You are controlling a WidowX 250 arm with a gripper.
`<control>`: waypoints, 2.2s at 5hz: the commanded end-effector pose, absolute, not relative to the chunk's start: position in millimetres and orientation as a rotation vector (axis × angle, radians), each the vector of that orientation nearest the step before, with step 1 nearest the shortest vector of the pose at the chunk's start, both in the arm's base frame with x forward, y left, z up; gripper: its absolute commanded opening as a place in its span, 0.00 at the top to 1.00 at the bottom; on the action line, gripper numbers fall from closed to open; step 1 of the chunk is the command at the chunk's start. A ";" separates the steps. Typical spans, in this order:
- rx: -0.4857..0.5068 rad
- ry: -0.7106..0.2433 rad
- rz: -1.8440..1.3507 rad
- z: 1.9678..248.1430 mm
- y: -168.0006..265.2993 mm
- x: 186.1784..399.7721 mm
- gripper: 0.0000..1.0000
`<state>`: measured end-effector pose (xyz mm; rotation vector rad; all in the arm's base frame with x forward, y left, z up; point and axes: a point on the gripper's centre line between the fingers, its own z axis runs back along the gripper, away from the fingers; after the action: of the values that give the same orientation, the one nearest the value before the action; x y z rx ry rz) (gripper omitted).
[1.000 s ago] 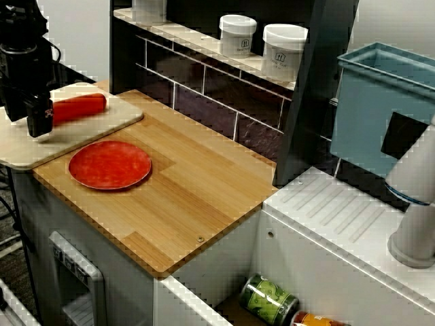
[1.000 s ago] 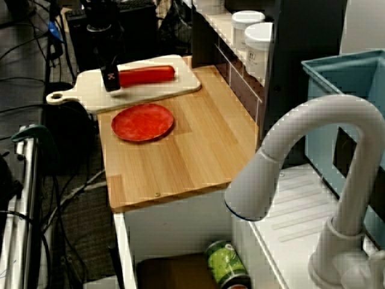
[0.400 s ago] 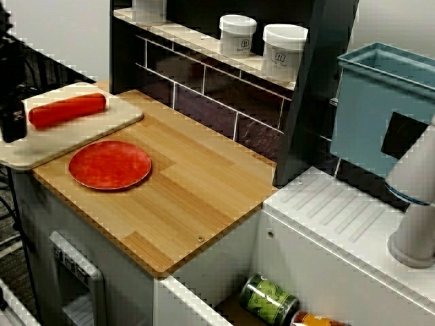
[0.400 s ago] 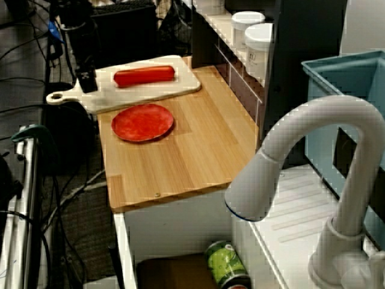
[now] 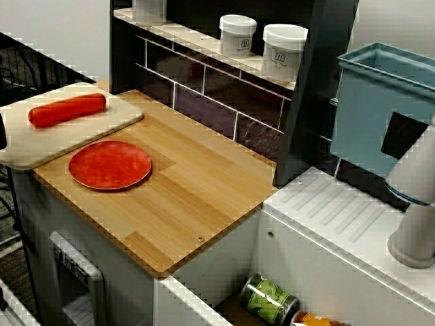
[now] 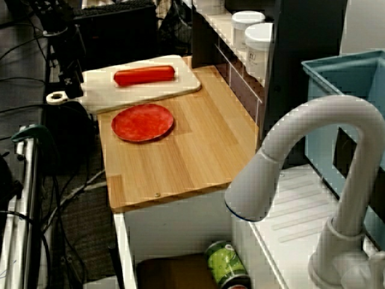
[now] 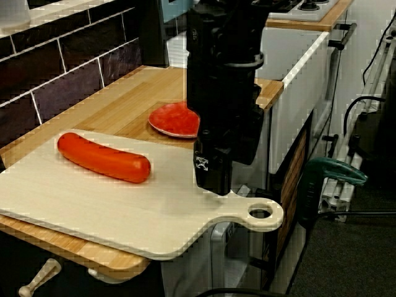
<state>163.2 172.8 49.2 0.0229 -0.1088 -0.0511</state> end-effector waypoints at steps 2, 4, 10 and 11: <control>0.106 -0.113 -0.017 58.8 167.6 153.1 0.00; 0.098 -0.115 -0.015 61.8 167.2 160.7 0.00; 0.082 -0.219 -0.016 87.4 193.4 266.2 0.00; 0.116 -0.230 -0.043 87.2 186.9 283.5 0.00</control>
<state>284.8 189.0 71.3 0.0824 -0.1932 -0.0395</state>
